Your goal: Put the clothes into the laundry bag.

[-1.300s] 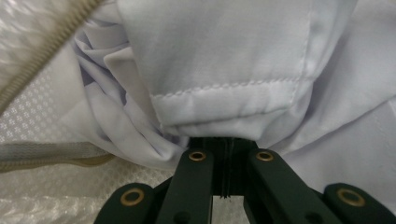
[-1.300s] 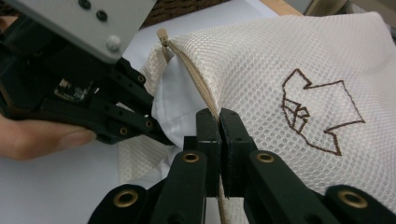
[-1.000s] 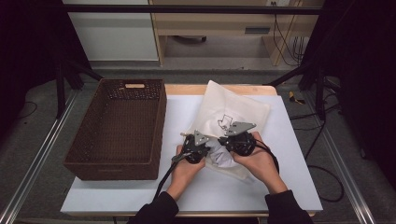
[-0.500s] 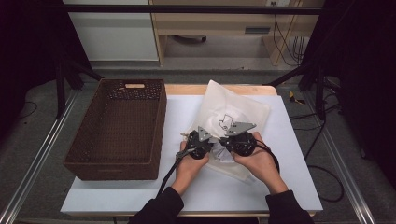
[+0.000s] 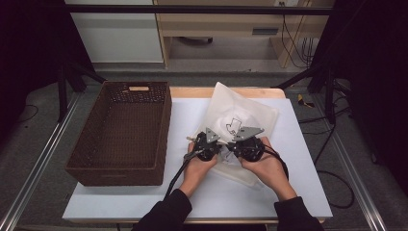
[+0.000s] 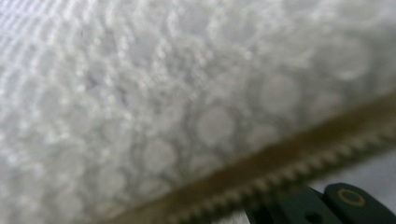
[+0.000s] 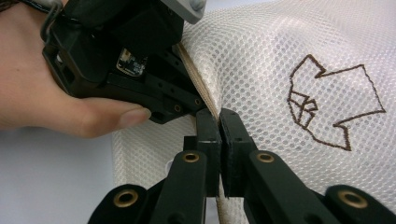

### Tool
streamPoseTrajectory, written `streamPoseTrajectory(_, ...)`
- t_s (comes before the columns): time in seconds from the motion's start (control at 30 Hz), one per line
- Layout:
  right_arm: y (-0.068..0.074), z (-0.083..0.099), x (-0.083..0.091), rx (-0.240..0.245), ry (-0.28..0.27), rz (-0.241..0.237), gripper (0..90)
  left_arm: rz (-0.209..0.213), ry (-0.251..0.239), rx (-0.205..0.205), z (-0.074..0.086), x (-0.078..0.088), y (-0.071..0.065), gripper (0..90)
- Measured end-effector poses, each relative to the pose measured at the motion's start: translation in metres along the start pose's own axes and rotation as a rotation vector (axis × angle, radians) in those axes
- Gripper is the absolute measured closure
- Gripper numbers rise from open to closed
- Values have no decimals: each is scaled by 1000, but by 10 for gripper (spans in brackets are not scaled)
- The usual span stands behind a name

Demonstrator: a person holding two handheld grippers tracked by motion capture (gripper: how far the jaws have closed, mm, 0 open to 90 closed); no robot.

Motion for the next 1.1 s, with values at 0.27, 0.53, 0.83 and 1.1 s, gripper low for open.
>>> streamPoseTrajectory(0.27,1,1,0,0,1,0,881,-4,-12,3,-1,-1,1,900)
streamPoseTrajectory(0.53,1,3,-1,-3,3,1,880,-11,-2,-4,-5,-3,0,900)
streamPoseTrajectory(0.83,0,2,0,-8,1,-1,880,-21,-8,-7,-9,-11,1,900)
streamPoseTrajectory(1.1,-1,3,1,-9,1,-2,881,-34,-10,-4,-13,-18,1,900)
Point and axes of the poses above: each handheld gripper's, and its own axes: x roughly backward along the jaws, z roughly out of its underside, y roughly to its left, the point moved 1 cm from there along -x, roughly forward along the jaws
